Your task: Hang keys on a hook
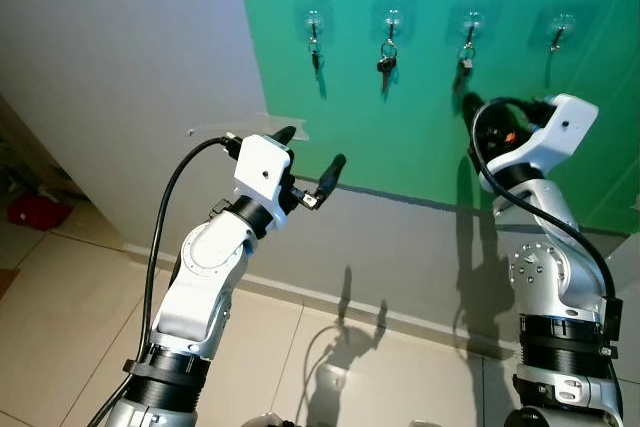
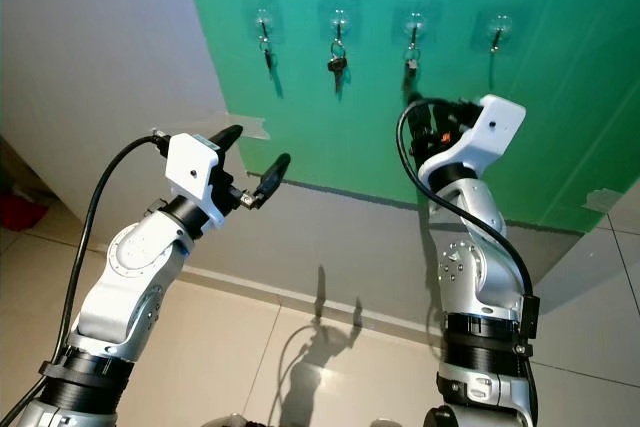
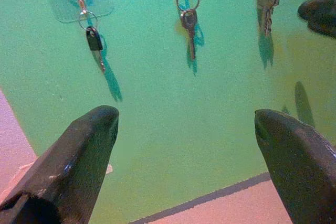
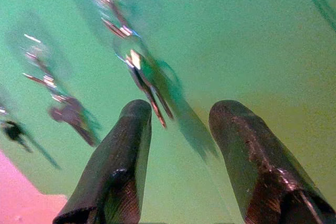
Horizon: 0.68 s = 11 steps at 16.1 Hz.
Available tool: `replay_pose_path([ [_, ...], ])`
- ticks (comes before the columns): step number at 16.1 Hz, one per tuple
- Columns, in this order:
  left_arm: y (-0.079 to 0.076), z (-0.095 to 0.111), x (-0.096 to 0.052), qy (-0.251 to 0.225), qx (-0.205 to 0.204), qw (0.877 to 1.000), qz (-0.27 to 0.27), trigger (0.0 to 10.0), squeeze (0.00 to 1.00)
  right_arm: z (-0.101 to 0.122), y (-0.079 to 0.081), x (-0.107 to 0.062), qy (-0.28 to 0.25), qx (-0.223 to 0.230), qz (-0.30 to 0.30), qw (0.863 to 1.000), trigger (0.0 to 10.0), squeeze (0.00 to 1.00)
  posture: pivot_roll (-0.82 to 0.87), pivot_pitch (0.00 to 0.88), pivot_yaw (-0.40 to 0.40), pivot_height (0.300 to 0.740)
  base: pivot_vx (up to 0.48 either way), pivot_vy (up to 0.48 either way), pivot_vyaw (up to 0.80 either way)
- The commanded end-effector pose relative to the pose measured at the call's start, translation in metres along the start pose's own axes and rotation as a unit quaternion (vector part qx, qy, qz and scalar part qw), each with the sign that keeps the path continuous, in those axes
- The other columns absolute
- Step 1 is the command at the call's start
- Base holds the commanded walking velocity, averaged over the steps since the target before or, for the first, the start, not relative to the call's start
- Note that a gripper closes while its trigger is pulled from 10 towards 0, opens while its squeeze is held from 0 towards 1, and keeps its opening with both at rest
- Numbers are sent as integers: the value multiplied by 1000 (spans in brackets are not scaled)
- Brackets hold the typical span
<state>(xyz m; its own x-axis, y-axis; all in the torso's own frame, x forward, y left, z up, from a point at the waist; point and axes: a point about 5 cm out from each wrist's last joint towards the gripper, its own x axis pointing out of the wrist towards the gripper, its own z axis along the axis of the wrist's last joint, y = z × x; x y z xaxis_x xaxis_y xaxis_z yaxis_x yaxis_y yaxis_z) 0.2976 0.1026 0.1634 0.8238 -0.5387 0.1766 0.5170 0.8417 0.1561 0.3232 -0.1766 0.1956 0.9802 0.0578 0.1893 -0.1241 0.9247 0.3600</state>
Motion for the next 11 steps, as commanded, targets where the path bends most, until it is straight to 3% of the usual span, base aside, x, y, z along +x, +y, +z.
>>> replay_pose_path([
  [1,7,0,-1,0,5,1000,20,10000,0,-1,8,-4,-4,-6,19,1000,10000,0,-140,18,112,740,0,0,0],
  [3,11,-11,-9,23,22,999,42,10000,0,-6,2,-15,3,-28,0,1000,10000,0,-142,22,105,740,0,0,0],
  [5,14,-24,-20,51,33,996,63,10000,0,-23,-8,-35,42,-118,-25,992,10000,0,-143,24,92,740,0,0,0],
  [8,16,-34,-30,68,26,993,90,10000,0,-48,-17,-64,92,-121,-52,987,10000,0,-147,31,82,740,0,0,0],
  [9,17,-44,-37,84,31,990,107,10000,0,-61,-21,-78,112,-163,-55,979,10000,0,-153,31,81,740,0,285,0],
  [11,15,-54,-44,100,33,988,115,10000,0,-74,-22,-88,130,-240,-35,961,10000,0,-158,31,73,740,0,332,0],
])
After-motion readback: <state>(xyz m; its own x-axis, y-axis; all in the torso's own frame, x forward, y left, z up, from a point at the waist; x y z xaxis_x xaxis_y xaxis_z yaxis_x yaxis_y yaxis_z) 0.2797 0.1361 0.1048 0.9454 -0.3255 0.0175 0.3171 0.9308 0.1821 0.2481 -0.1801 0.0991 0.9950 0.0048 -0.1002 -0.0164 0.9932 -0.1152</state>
